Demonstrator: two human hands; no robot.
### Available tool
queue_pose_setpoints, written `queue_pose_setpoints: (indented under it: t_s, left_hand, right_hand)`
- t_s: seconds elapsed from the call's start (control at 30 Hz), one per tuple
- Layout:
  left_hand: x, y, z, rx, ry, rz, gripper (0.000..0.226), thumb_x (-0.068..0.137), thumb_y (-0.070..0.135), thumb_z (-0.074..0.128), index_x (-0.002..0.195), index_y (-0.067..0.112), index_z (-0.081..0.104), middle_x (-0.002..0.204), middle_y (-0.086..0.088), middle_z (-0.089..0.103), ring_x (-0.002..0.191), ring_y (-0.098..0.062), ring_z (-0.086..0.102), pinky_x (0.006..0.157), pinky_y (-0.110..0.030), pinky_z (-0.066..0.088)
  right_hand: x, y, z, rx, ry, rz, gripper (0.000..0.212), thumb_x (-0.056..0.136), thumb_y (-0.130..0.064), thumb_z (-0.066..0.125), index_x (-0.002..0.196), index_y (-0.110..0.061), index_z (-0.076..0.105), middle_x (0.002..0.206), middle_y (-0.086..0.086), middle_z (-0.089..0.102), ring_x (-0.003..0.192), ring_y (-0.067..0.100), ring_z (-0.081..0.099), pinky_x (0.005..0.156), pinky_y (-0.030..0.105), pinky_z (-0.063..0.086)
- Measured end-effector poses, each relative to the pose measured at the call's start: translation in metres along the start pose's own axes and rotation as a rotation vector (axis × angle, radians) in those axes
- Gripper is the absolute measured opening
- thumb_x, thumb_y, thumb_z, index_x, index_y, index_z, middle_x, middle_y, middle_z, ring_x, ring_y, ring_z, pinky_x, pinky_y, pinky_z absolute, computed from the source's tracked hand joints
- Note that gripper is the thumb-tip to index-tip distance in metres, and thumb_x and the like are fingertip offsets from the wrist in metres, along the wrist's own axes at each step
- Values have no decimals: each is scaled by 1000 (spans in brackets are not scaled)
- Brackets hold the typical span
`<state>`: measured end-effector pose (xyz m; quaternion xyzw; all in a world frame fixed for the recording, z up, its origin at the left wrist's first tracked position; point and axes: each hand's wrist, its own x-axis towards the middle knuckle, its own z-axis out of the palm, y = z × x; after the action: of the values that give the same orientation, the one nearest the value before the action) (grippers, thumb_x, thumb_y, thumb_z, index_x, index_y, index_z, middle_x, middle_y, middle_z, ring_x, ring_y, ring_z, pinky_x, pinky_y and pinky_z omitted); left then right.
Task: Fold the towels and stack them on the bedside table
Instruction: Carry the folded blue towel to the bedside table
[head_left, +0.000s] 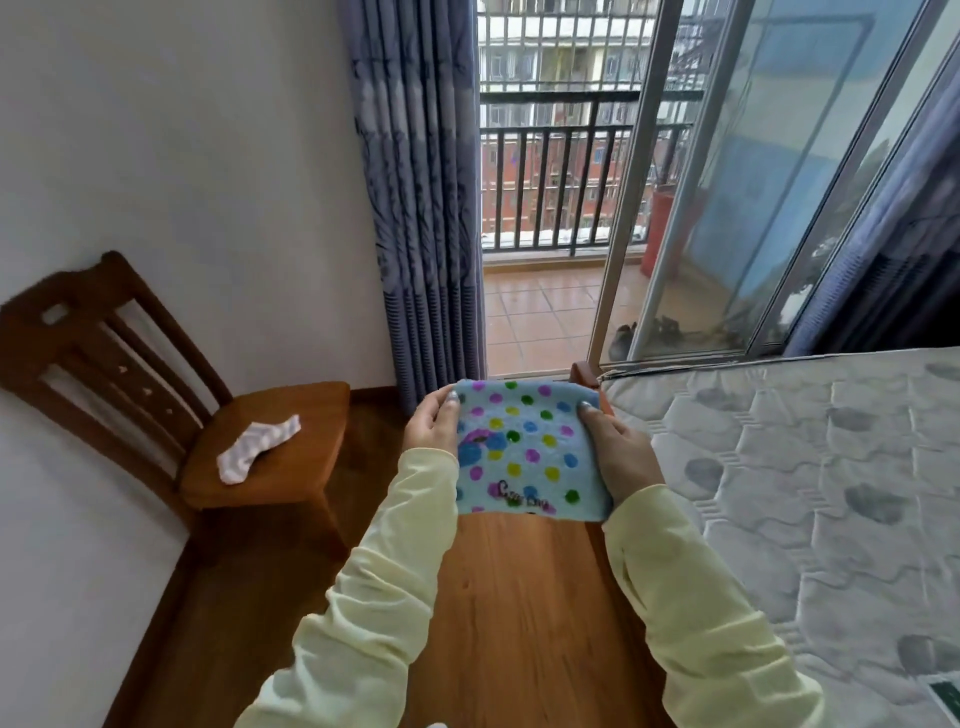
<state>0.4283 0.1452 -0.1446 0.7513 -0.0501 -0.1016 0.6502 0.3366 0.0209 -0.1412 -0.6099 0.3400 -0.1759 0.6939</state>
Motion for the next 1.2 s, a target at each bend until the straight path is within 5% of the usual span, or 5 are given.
queue_pose_setpoints:
  t_s: [0.2,0.43,0.77,1.07,1.2]
  left_hand:
    - [114,14,7,26,-101,42,30,97,16,41,123,10,52,107,-4,53,94,-15,50,70,-17,45]
    - [216,19,33,-2,-170,46,30,95,7,40,121,11,55,107,-3,53,87,-15,55,56,-9,49]
    - [361,35,110,-54,-232,71,31,95,4,38,116,13,58,89,2,56,66,-5,54,45,-3,45]
    - [489,80,207,-76,-251,62,32,74,33,53,101,16,57,72,9,51,63,-5,49,43,-2,40]
    - [533,84,246,-19,-259,62,22,91,17,52,111,9,58,71,7,50,61,-7,49,41,-2,40]
  right_hand:
    - [87,-22,46,68,51,5,19,92,-28,48,79,-21,59,79,9,64,72,24,62,84,44,52]
    - [173,-39,73,69,122,-77,12,94,-18,48,86,-16,56,72,2,60,56,9,61,48,16,51]
    - [329,-69,82,119,164,-173,25,92,-17,53,117,-19,55,88,4,63,70,16,64,59,24,57]
    - [476,-128,65,106,177,-176,15,95,-11,45,107,-15,53,80,1,59,56,8,61,49,17,52]
    - [521,-139,52,92,211,-176,15,95,-13,47,109,-13,52,78,0,59,56,6,62,50,18,53]
